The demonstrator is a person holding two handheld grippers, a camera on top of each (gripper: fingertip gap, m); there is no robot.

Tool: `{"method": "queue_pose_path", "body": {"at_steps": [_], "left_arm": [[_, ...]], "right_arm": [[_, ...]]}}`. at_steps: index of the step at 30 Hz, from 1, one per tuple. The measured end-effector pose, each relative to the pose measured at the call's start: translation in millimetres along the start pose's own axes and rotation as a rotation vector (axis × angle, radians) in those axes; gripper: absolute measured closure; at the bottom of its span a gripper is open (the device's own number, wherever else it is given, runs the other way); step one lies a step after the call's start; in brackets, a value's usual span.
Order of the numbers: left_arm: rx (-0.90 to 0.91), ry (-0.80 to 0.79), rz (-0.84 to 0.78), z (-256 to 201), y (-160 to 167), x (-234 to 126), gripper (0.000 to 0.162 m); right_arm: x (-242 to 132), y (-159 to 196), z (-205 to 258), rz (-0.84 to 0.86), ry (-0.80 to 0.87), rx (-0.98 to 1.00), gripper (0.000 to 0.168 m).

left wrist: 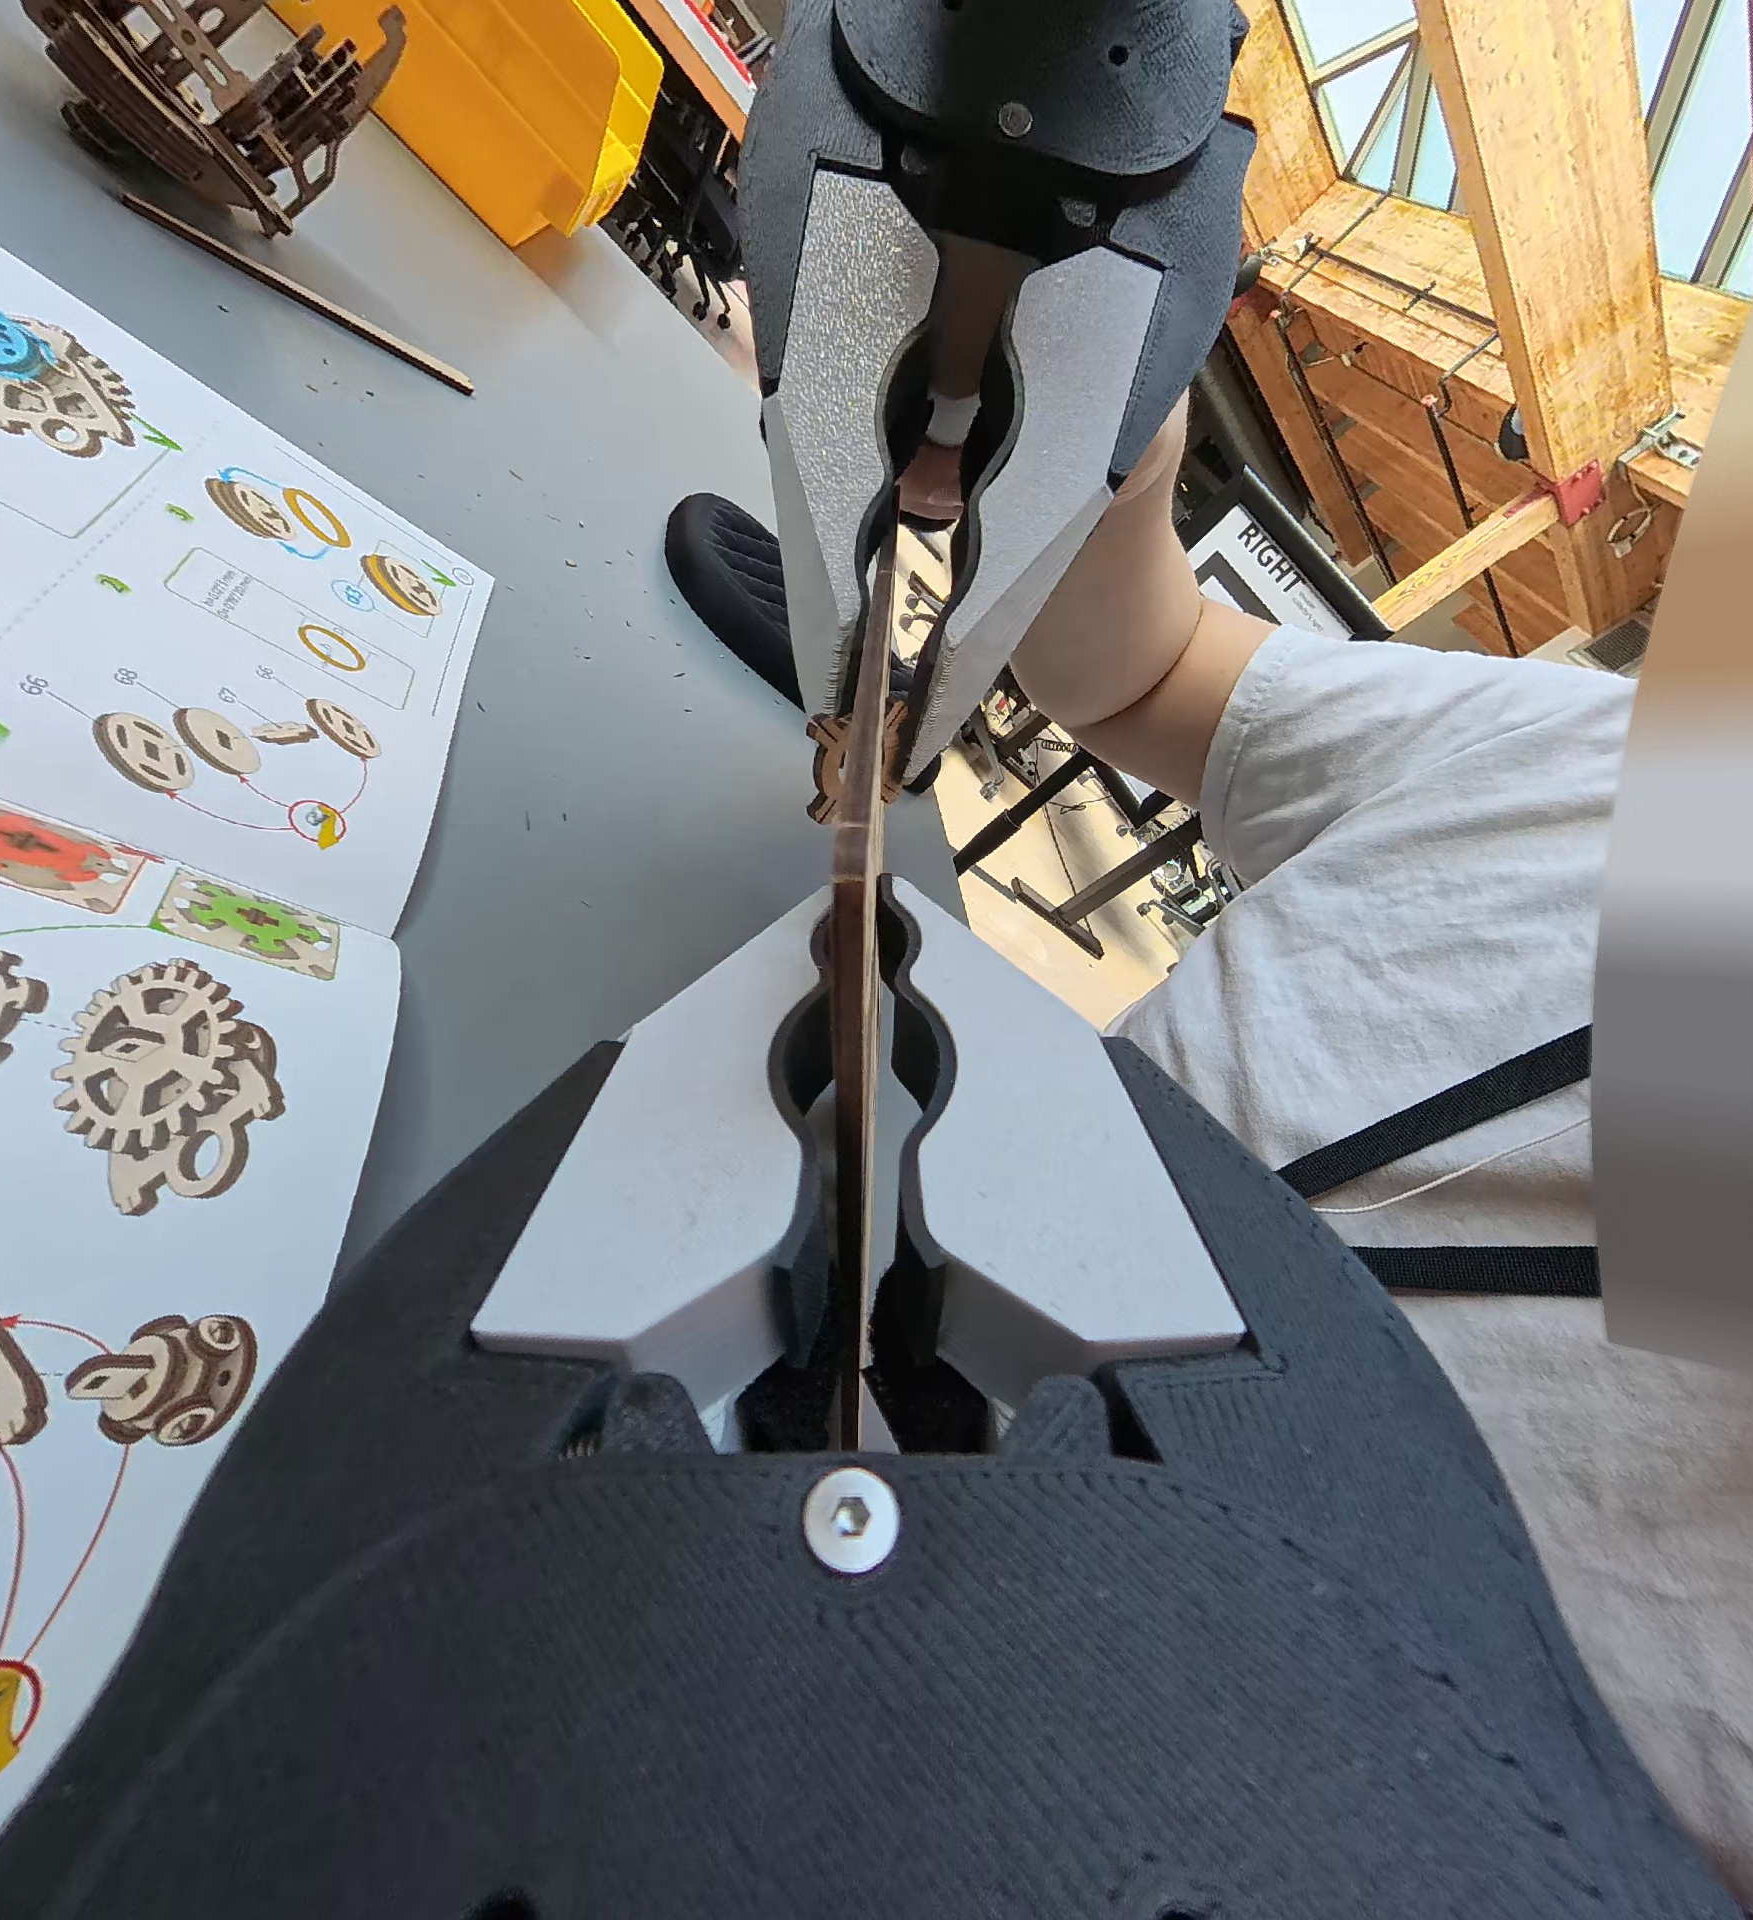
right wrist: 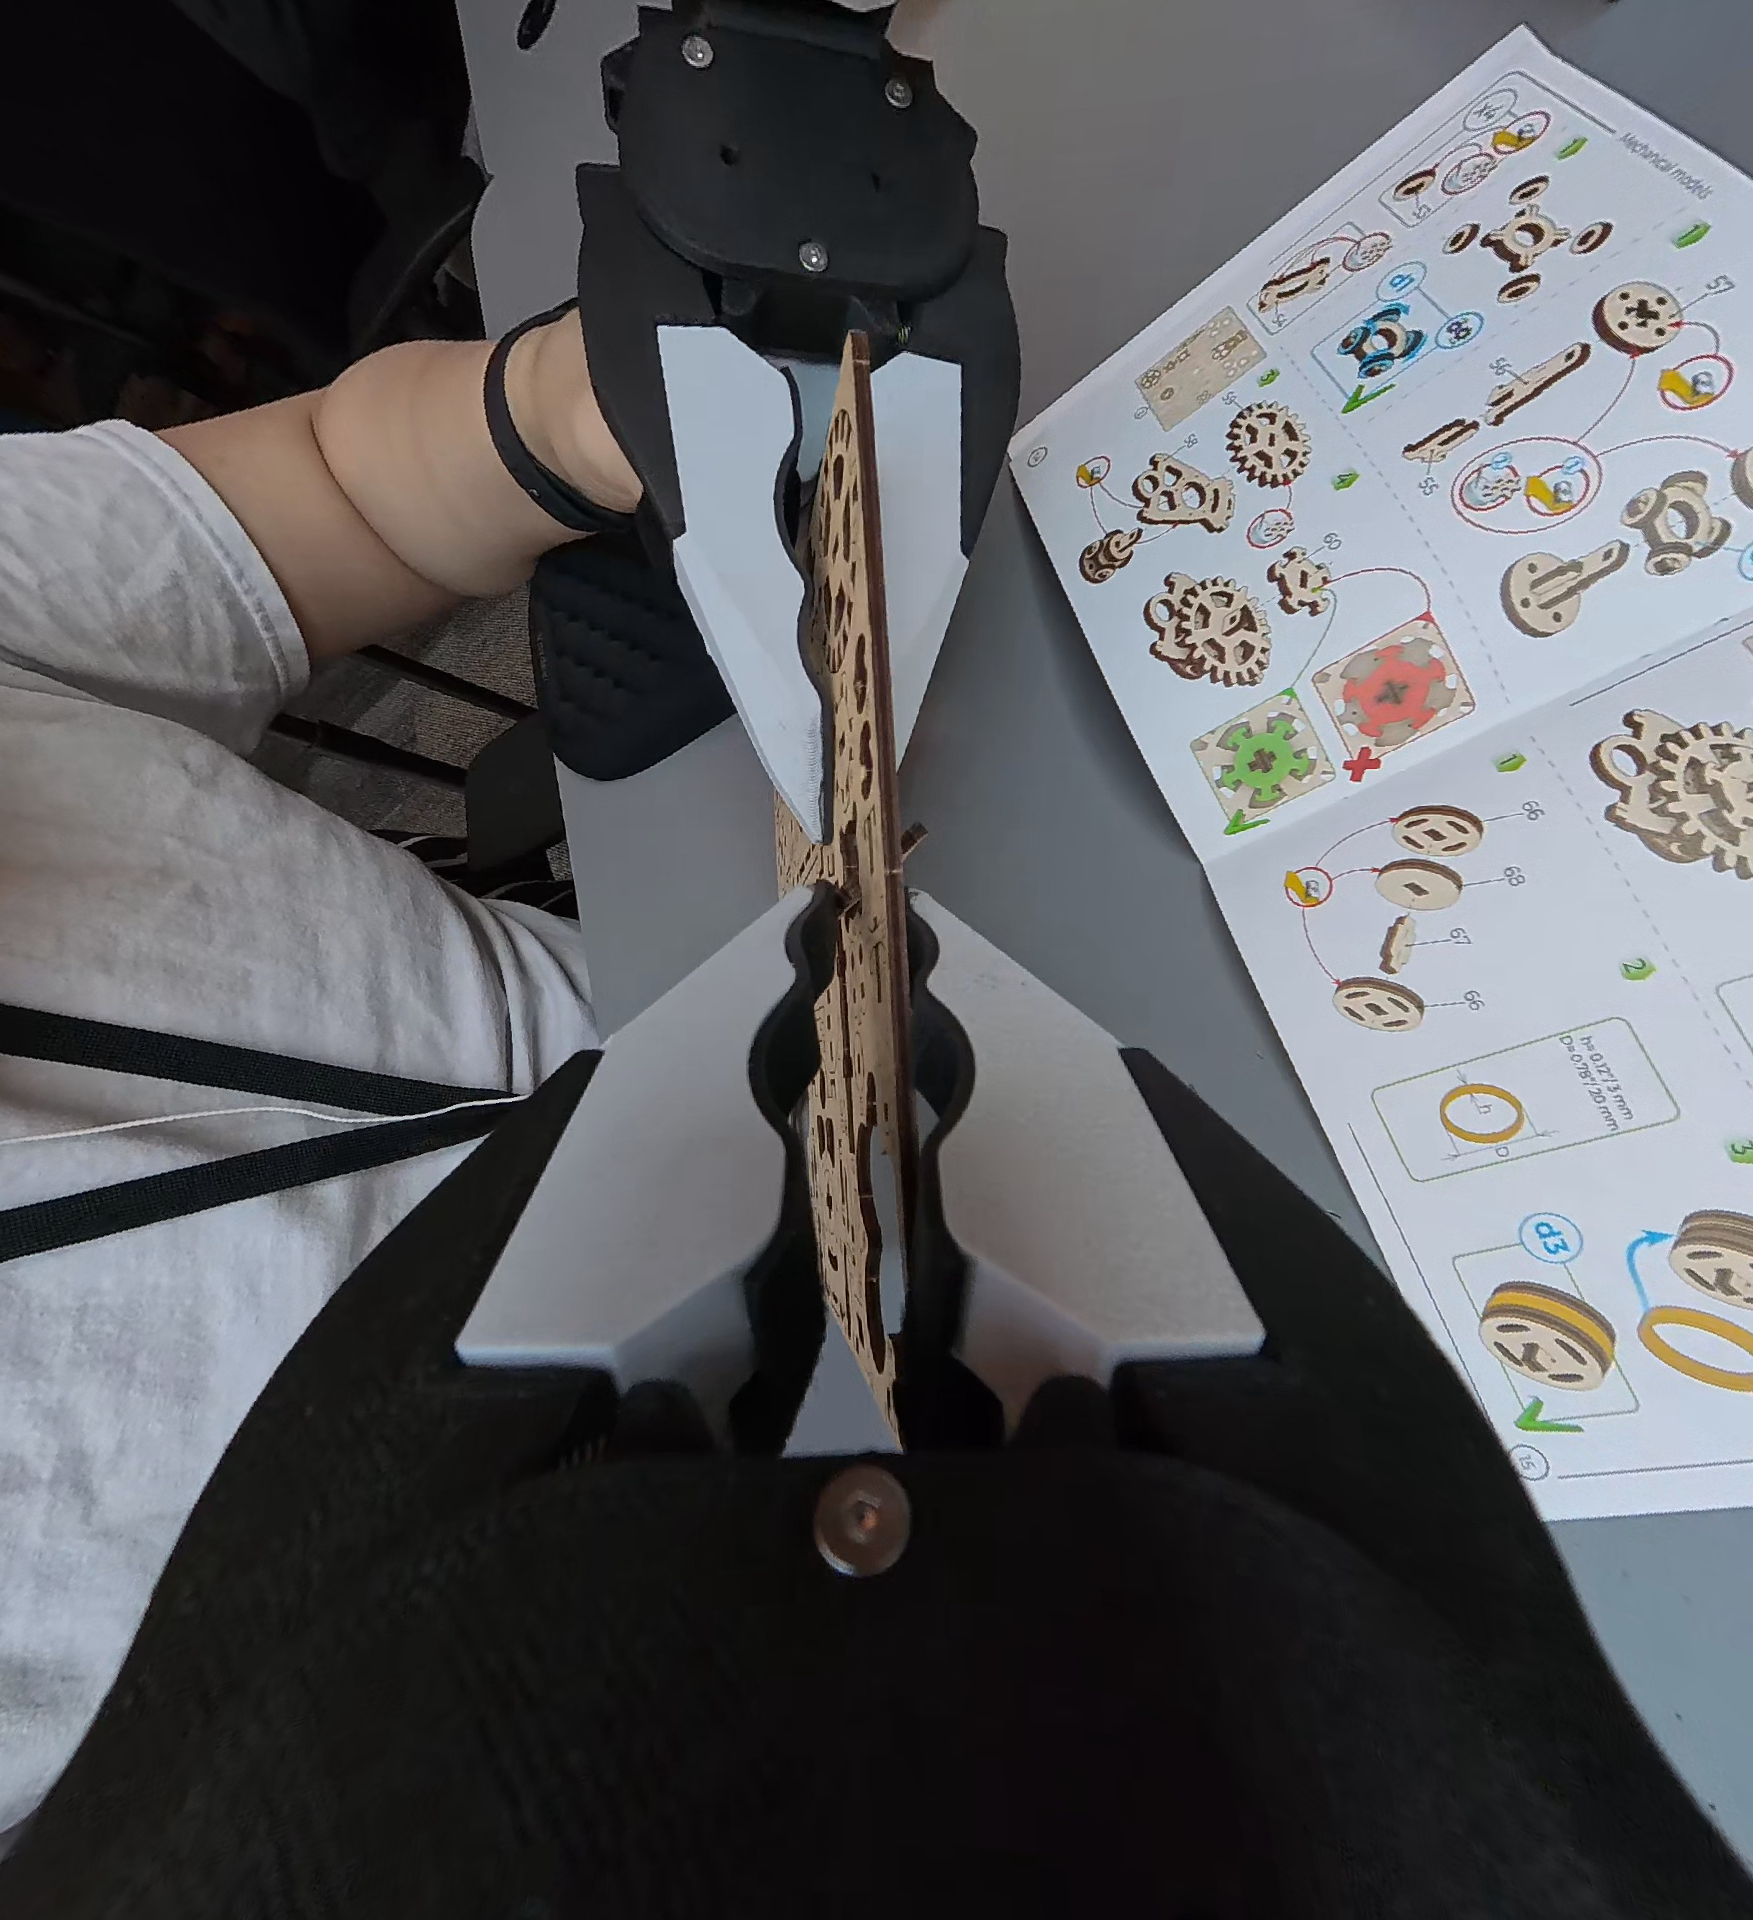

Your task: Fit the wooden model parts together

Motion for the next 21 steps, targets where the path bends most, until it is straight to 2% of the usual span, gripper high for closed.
{"method": "queue_pose_path", "body": {"at_steps": [10,13,15,21], "left_arm": [[-0.003,0.009,-0.005,1,0,0,0.162],[0.006,-0.005,-0.016,0,-1,-1,0.162],[0.005,-0.030,-0.017,1,-1,-3,0.162],[-0.015,-0.026,-0.010,3,0,-2,0.162]], "right_arm": [[0,0,1,0.006,-0.004,-0.041,0.161],[-4,-1,2,-0.009,0.018,-0.073,0.154],[-5,-4,5,-0.006,0.040,-0.060,0.134],[-5,-14,6,0.055,0.163,0.019,0.138]]}}
Point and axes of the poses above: each gripper's, where its closed fingertips meet, x out along the fingers, y out of its underside, z = x × y across the jaws, the point moved 10 cm from there along -x, back along the fingers, and after that the axes turned 1 degree about z, right-handed, at the moved point
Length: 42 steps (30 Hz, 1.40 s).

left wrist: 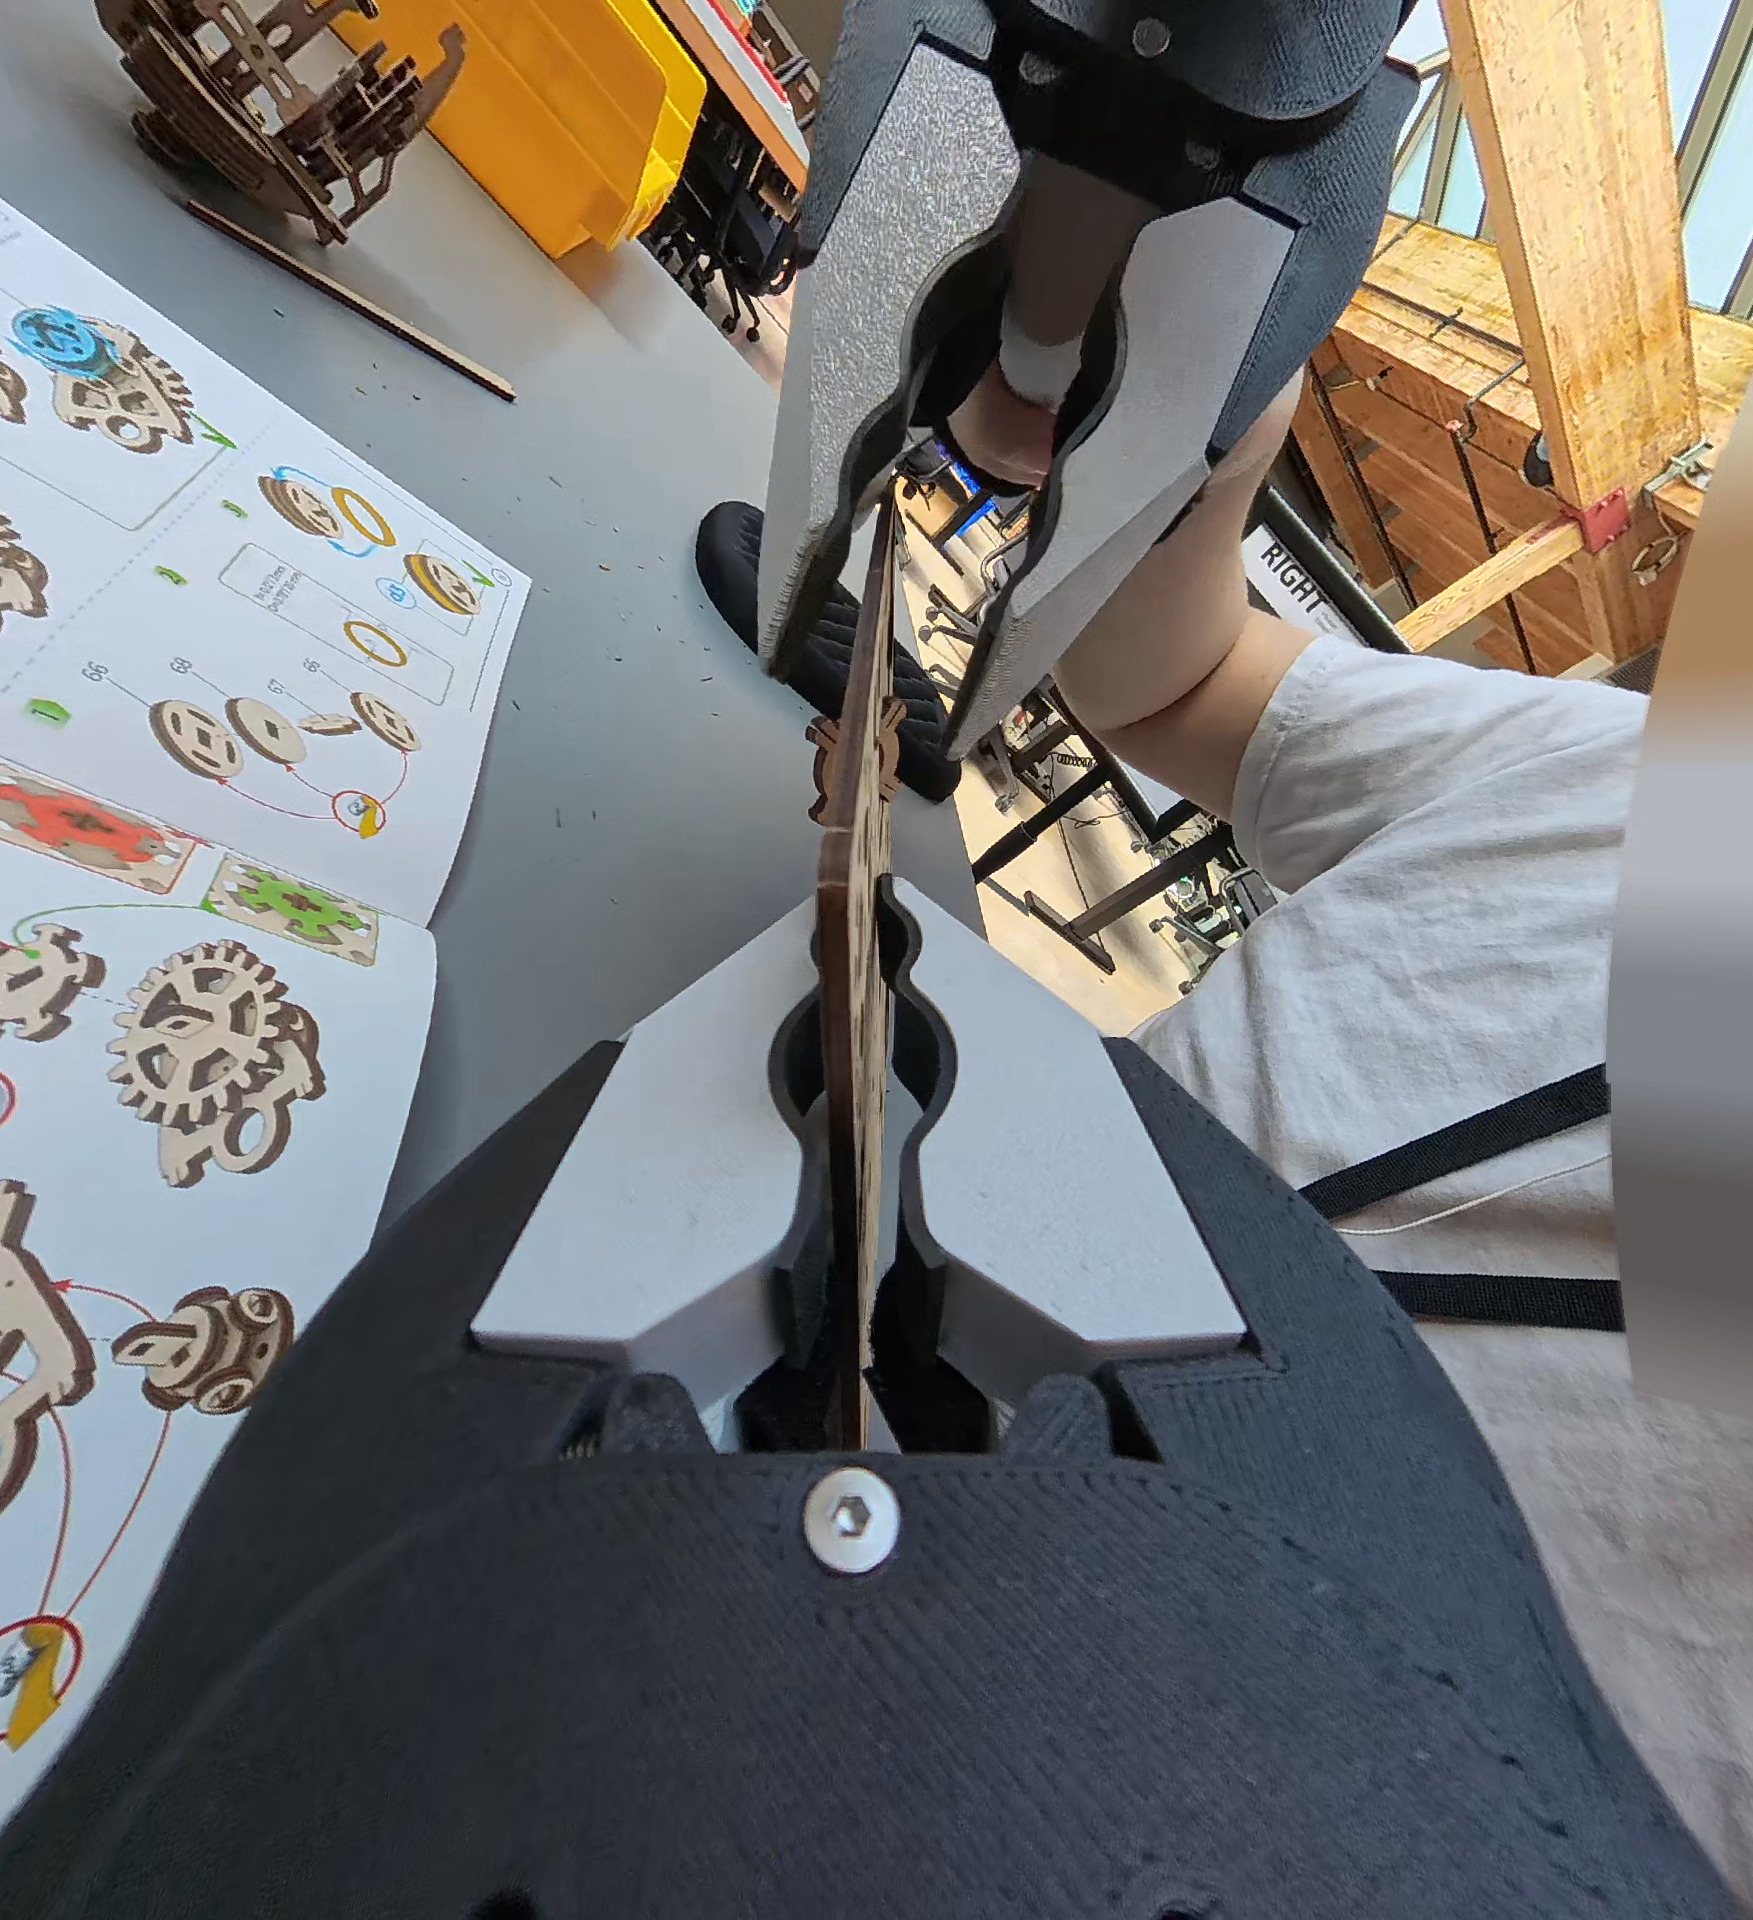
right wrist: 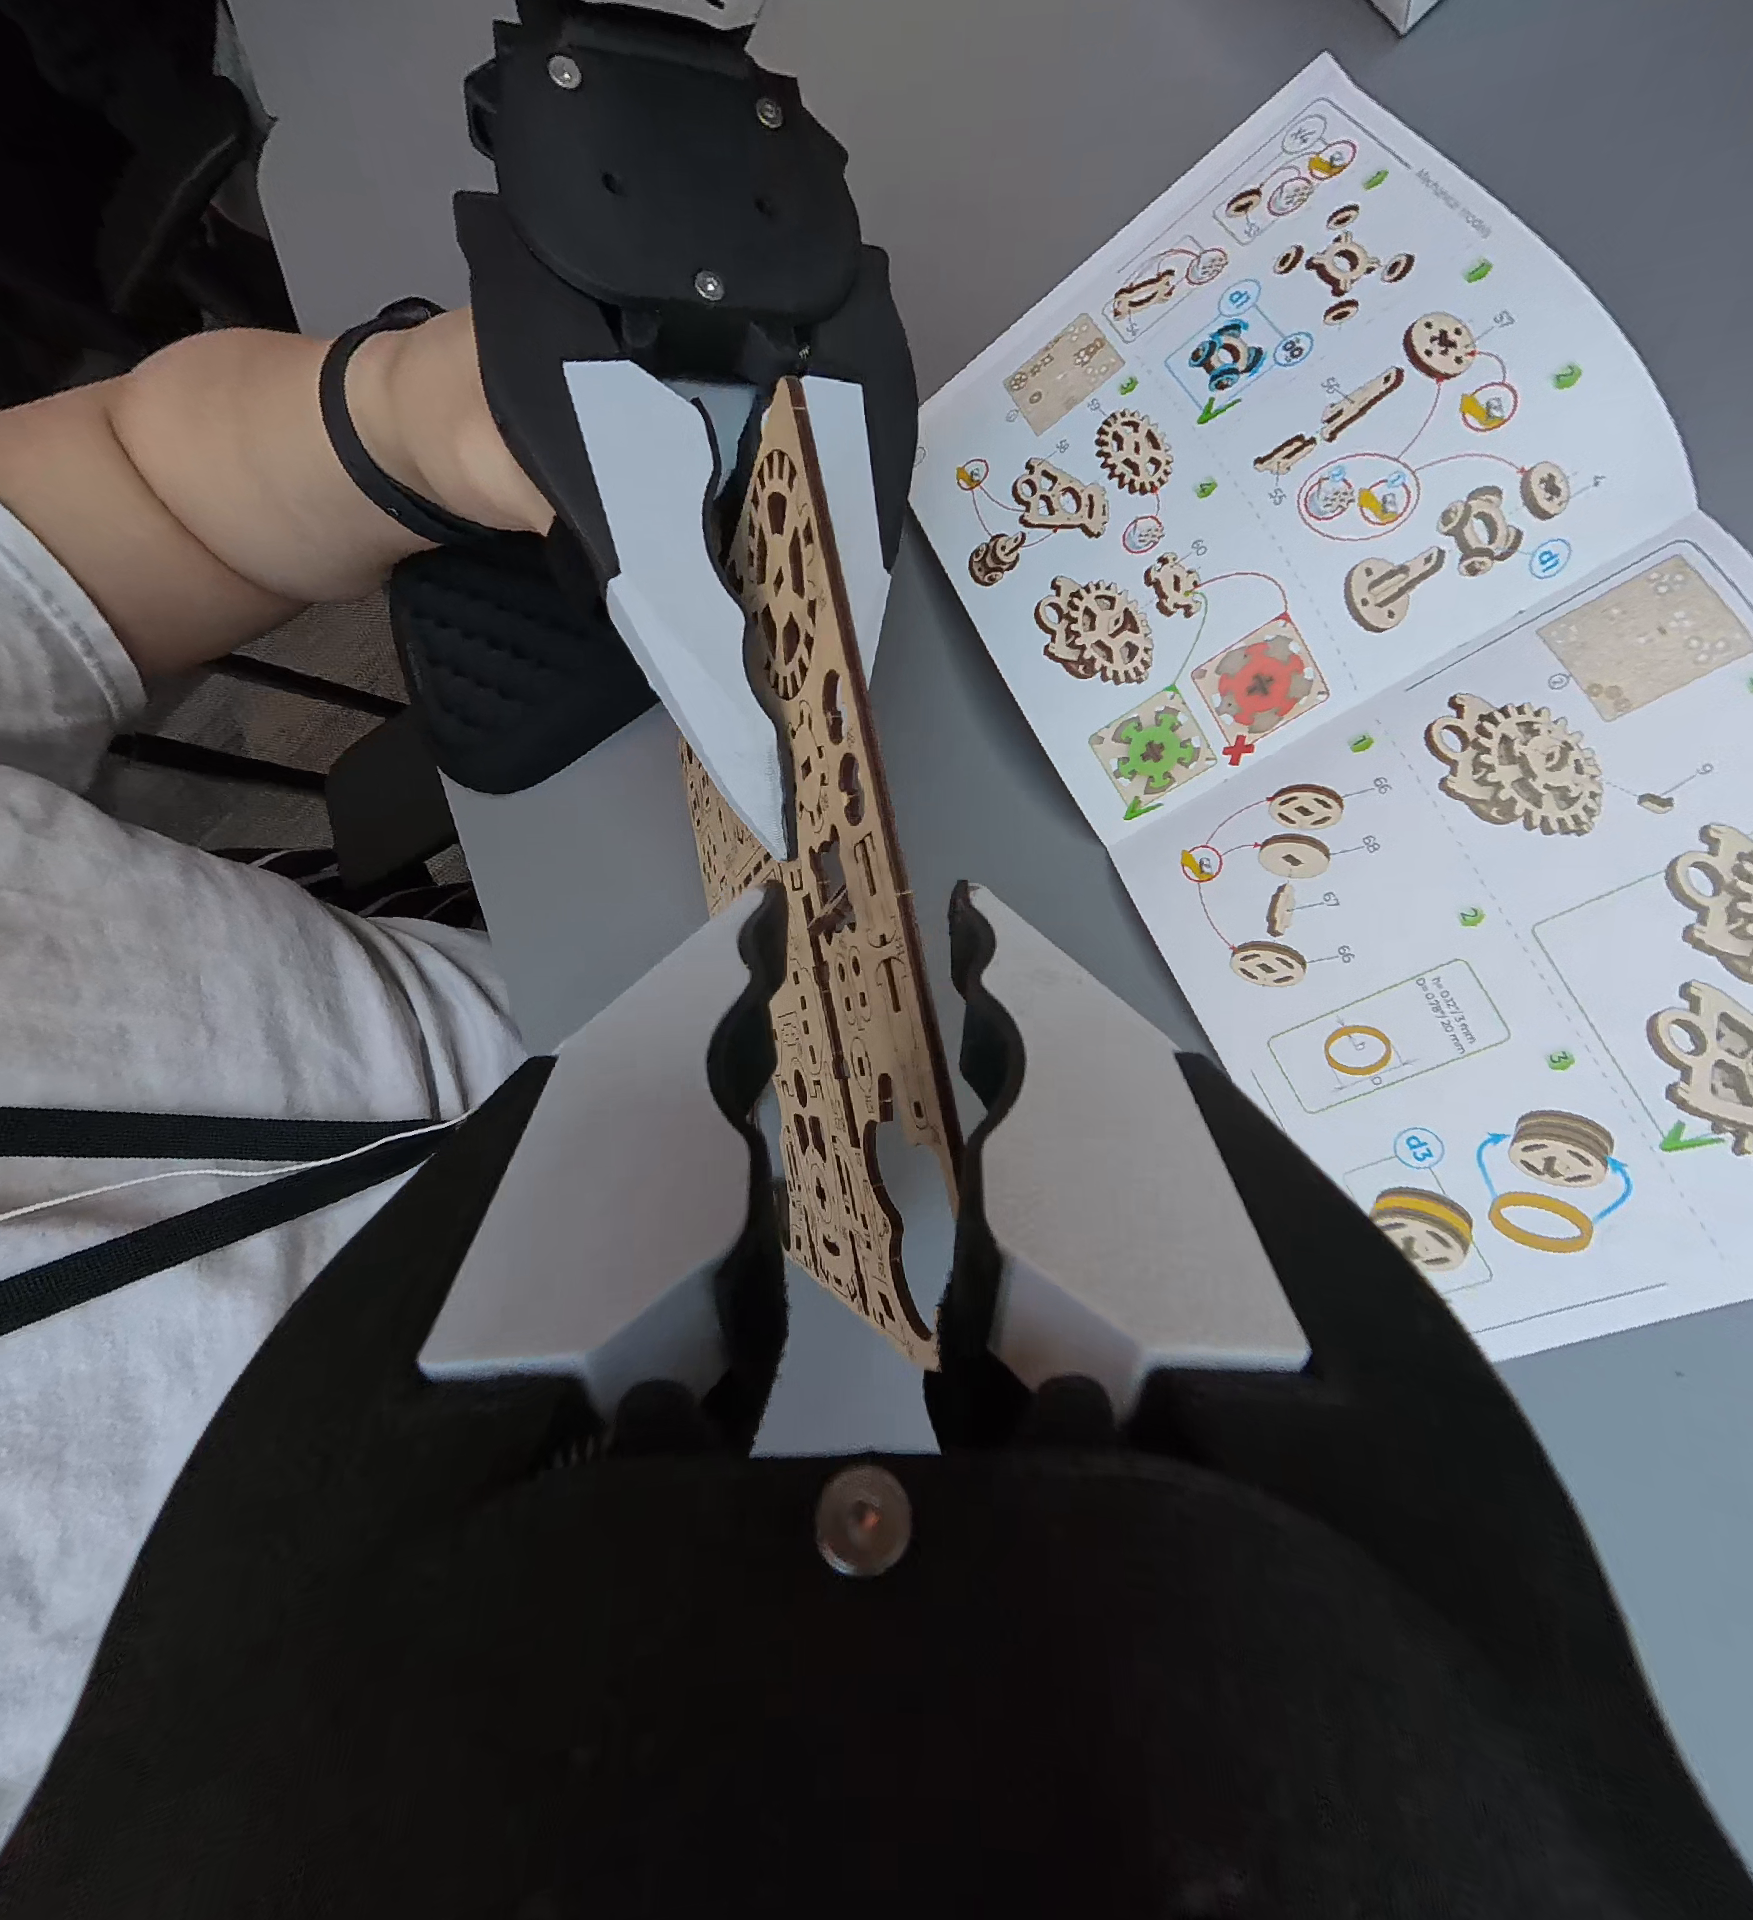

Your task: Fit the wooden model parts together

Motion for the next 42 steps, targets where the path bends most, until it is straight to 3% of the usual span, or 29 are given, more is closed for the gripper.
{"method": "queue_pose_path", "body": {"at_steps": [6,17,19,23,31,42], "left_arm": [[-0.005,0.005,0.017,0.0,1.0,2.0,0.161],[-0.004,-0.005,0.033,-0.1,1.6,2.7,0.161],[-0.009,0.006,0.020,0.1,1.0,1.4,0.161],[-0.006,0.011,0.011,-0.3,0.3,0.3,0.162],[-0.011,0.013,0.018,-0.1,1.0,1.5,0.161],[-0.023,0.028,0.041,-0.3,3.6,4.6,0.161]], "right_arm": [[4.2,0.6,-0.1,0.064,0.003,0.022,0.149],[10.7,2.8,-5.9,0.163,-0.052,0.007,0.147],[9.6,0.8,-4.5,0.127,-0.090,-0.014,0.155],[5.7,0.3,-4.2,0.053,-0.146,0.035,0.147],[8.1,2.9,-4.8,0.076,-0.108,0.031,0.159],[10.0,7.3,-3.6,0.089,-0.128,-0.030,0.160]]}}
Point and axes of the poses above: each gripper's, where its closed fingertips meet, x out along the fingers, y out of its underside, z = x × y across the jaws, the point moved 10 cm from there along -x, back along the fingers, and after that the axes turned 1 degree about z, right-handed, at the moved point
